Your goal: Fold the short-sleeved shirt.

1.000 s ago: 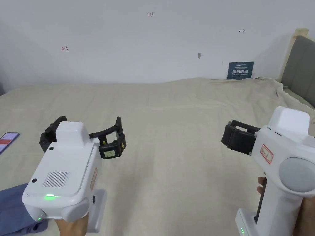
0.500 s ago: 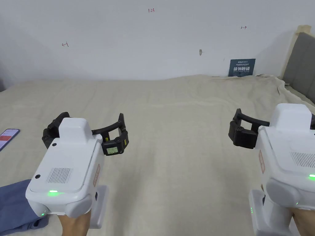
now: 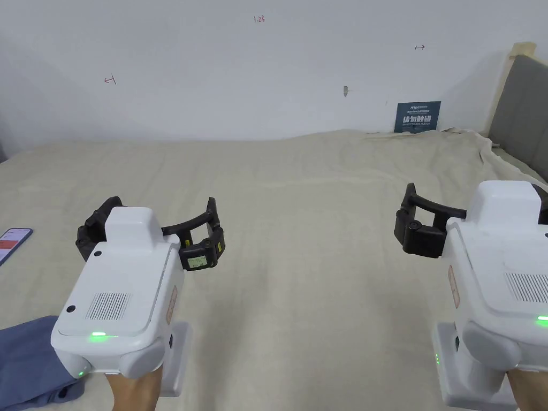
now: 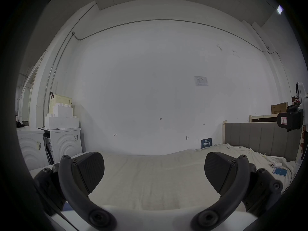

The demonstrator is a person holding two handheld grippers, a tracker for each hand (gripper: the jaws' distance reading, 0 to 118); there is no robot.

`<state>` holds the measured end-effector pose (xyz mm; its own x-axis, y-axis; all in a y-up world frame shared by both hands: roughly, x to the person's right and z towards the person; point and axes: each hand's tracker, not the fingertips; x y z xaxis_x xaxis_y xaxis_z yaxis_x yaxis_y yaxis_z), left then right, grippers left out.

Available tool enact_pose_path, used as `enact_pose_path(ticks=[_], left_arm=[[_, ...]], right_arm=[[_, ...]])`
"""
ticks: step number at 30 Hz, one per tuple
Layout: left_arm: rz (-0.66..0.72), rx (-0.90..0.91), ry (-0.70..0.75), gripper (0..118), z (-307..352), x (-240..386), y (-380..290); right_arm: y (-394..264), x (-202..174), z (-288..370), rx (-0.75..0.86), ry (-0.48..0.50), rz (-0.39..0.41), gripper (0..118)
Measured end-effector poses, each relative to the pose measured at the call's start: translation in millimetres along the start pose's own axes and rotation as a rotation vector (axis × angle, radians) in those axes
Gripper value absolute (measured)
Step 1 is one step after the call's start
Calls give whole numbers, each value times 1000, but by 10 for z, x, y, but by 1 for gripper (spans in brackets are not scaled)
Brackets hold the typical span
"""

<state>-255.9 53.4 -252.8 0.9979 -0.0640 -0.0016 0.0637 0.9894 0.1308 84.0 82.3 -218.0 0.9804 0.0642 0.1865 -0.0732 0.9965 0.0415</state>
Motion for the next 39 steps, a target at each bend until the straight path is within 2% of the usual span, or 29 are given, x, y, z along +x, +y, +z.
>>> enact_pose_path(ticks=[24, 39], left_arm=[[12, 6, 8, 118, 14, -2, 15], [17, 4, 8, 118, 25, -5, 6]], right_arm=[[51, 78, 19, -4, 21, -42, 118], [38, 84, 50, -9, 28, -34, 118]])
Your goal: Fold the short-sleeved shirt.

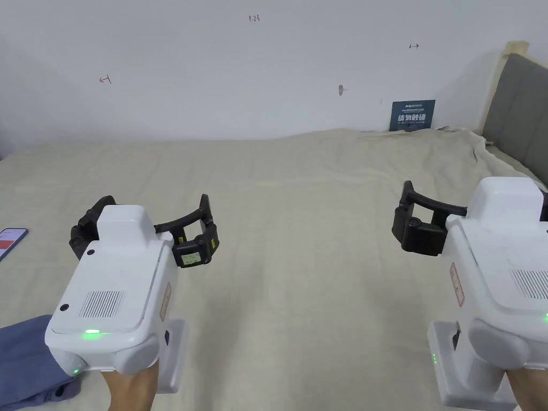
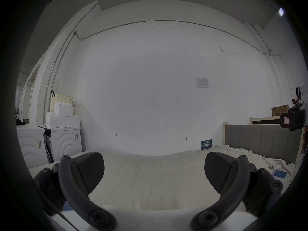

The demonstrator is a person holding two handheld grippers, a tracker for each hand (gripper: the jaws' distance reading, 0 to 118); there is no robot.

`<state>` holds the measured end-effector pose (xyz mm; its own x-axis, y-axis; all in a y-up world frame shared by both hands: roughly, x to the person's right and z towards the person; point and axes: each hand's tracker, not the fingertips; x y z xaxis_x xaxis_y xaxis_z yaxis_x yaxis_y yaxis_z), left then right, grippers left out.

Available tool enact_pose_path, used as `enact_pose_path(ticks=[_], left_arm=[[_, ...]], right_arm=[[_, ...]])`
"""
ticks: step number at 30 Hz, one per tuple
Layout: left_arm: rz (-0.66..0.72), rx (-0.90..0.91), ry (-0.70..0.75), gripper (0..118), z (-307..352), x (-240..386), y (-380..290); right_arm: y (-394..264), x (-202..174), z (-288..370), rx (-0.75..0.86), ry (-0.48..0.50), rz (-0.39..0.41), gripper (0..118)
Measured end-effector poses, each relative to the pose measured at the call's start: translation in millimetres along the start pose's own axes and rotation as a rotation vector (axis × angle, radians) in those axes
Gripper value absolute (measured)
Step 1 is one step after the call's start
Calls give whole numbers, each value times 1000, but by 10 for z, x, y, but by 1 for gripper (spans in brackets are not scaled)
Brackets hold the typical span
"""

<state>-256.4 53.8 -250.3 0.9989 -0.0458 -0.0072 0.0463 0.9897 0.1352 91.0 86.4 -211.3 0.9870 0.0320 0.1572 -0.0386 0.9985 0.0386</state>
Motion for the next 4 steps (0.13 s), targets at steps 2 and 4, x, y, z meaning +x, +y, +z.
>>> enact_pose_path(ticks=[2, 4], left_arm=[[-2, 0, 1, 118, -2, 1, 0], [1, 0, -1, 118, -2, -1, 0]], right_arm=[[1, -3, 3, 1, 3, 2, 118], [2, -7, 6, 2, 5, 5, 118]])
